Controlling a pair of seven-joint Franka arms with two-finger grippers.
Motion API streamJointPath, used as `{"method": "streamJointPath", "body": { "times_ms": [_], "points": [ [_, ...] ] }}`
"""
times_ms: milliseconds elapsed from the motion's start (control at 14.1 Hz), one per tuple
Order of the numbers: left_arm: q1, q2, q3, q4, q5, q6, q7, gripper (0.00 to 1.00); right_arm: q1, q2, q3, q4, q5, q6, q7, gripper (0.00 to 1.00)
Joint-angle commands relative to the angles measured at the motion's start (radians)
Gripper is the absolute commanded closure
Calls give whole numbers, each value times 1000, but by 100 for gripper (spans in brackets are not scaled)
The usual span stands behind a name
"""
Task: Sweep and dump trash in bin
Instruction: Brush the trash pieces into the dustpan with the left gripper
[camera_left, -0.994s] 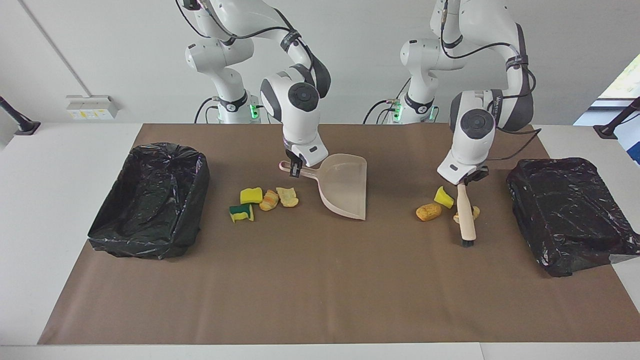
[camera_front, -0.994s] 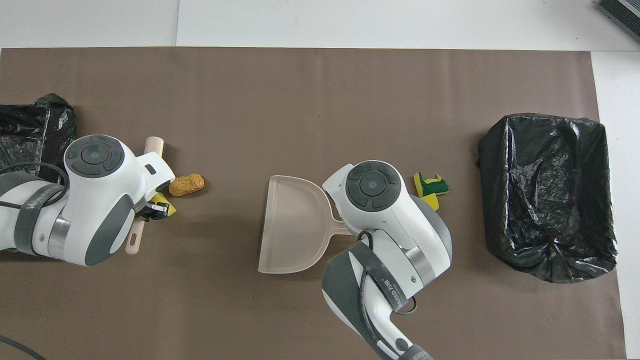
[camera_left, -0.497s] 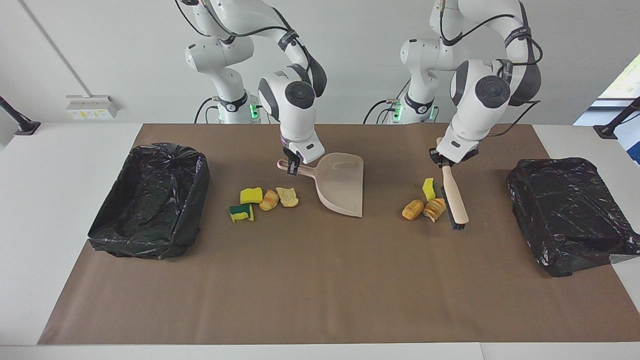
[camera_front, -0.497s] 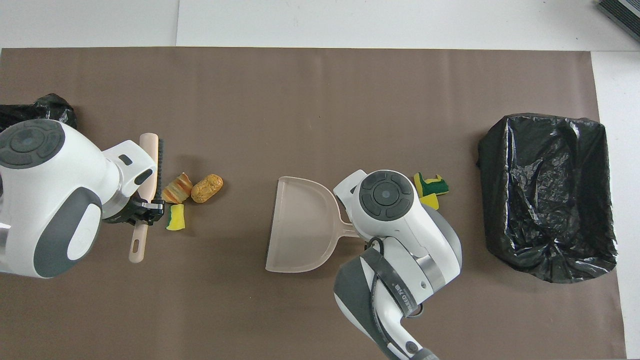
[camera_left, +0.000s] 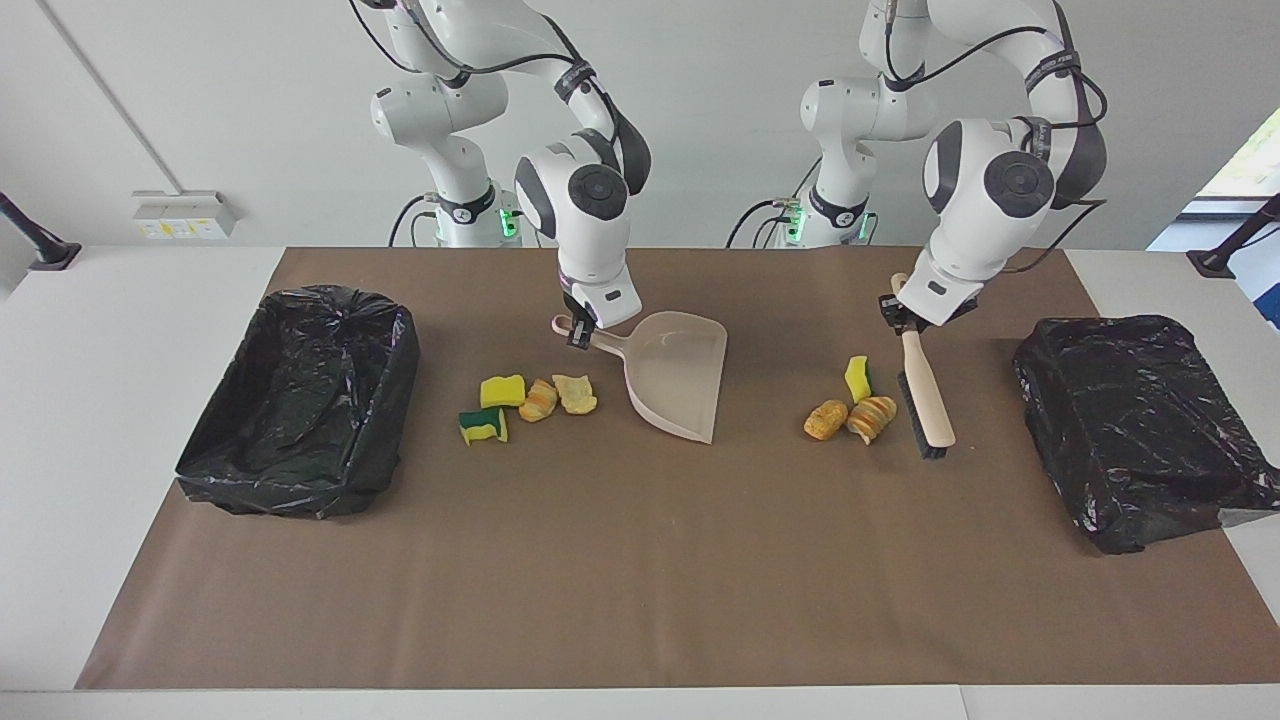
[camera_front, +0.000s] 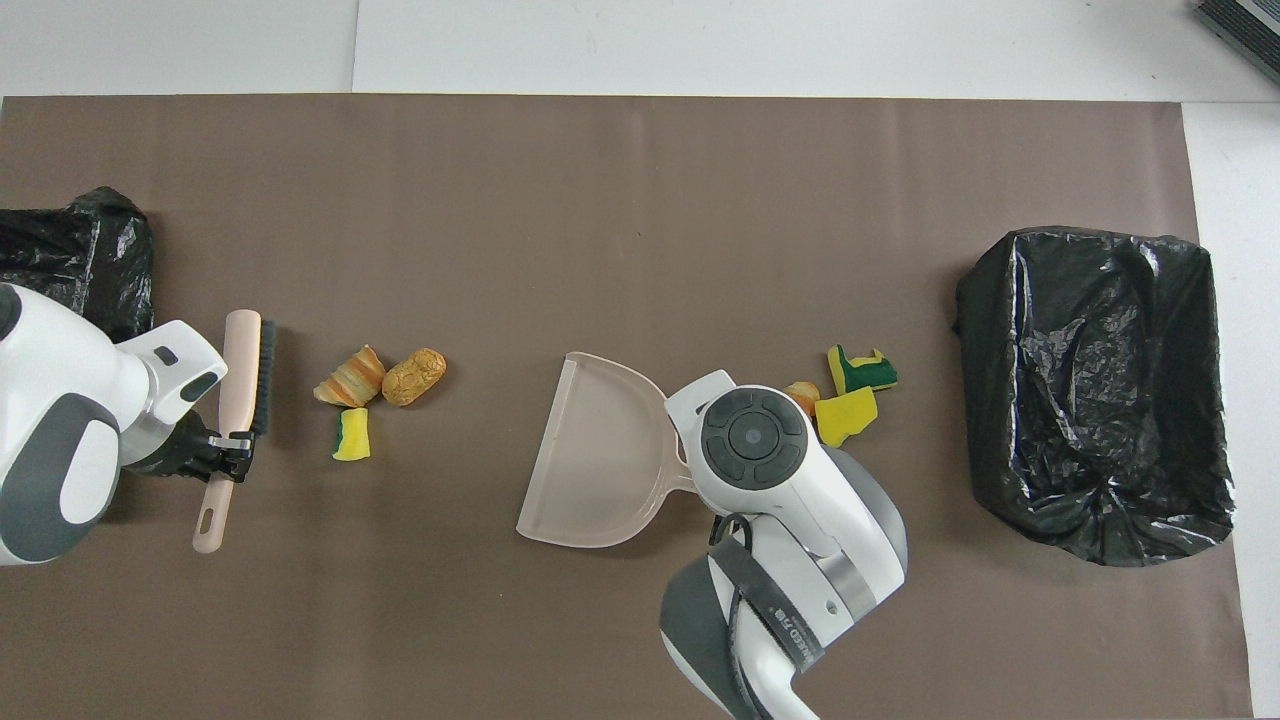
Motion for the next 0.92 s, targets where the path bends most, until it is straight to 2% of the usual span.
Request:
{"method": "streamJointPath", "body": {
  "times_ms": [0, 71, 213, 355, 639, 852],
  "points": [
    [-31, -99, -8, -131, -16, 56, -61, 100, 0, -24, 3, -33, -13, 20, 15, 100],
    [-38, -90, -14, -131, -20, 64, -72, 100, 0, -24, 3, -33, -13, 18, 17, 100],
    [-128, -64, -11, -129, -89, 120, -121, 100, 0, -24, 3, -34, -15, 18, 15, 100],
    [-215, -31, -13, -126, -109, 152, -155, 100, 0, -24, 3, -33, -16, 18, 15, 100],
    [-344, -34, -13, -125, -226, 165, -157, 100, 0, -24, 3, -33, -18, 16, 15, 100],
    [-497, -47, -14, -123, -272, 151, -176, 100, 0, -24, 3, -33, -18, 16, 14, 100]
  ]
}}
